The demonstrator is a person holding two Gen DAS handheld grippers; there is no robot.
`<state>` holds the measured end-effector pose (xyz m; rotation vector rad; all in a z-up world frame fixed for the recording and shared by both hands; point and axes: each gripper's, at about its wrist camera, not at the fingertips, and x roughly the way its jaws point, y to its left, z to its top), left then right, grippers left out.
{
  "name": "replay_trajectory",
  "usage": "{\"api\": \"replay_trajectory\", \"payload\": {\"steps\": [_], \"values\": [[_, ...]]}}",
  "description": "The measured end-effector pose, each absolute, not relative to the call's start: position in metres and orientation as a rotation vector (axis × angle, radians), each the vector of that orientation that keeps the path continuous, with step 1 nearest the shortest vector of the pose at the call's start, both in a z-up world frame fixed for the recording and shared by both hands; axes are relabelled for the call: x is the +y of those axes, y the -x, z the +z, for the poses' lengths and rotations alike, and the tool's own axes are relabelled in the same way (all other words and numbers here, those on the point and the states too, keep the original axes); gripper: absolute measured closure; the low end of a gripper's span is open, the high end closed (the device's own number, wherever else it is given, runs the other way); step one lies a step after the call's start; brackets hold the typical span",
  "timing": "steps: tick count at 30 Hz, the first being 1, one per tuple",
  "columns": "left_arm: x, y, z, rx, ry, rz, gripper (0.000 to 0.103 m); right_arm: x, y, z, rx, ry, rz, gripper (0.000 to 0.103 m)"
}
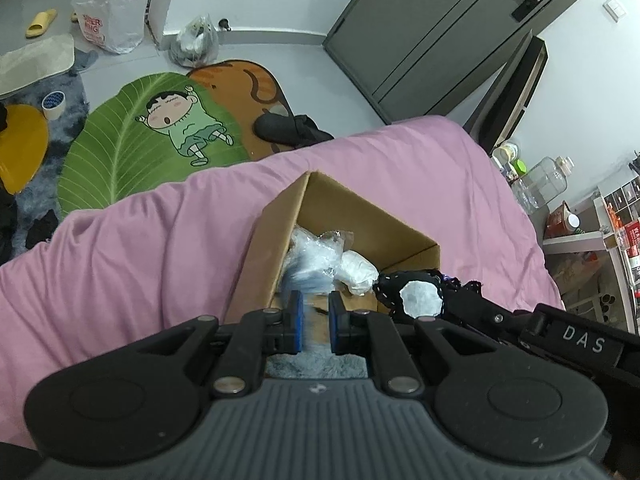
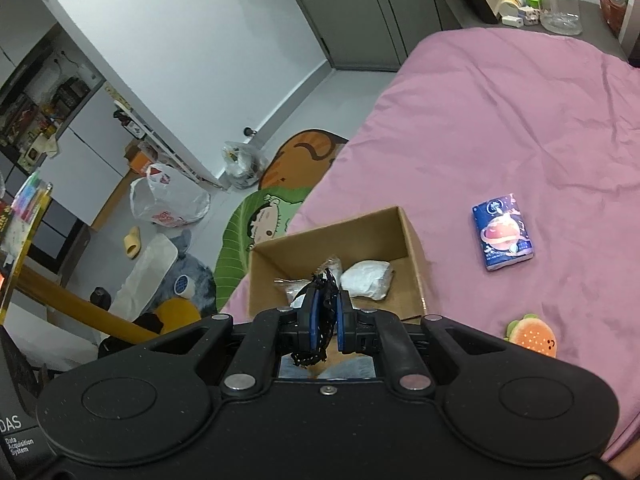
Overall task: Organize soft objects
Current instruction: 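Carry the denim plush and black item into the box and open both tools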
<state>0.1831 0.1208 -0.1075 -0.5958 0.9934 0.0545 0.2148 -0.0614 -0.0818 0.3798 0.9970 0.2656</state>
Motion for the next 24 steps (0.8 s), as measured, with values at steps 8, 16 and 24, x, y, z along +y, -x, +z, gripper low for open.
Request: {"api": "replay_trajectory", "payload": {"steps": [8,16,24], "values": [[0.117,-0.19,-0.112,1.014,0.585,0.056,0.089,-0.059,-0.219,-0.091,1.023,-0.379,0.256,0.094],[0.126,-0.179,-0.1,0.991,0.58,0.071,0.088,-0.046,-0.222,-0.101,1.047,-0.398,0.269,0.094],[0.13,-0.167,-0.093,0.995,0.59,0.112,0.065,-0.04,-0.225,-0.12,1.091,-0.424,0.24,0.078]]}}
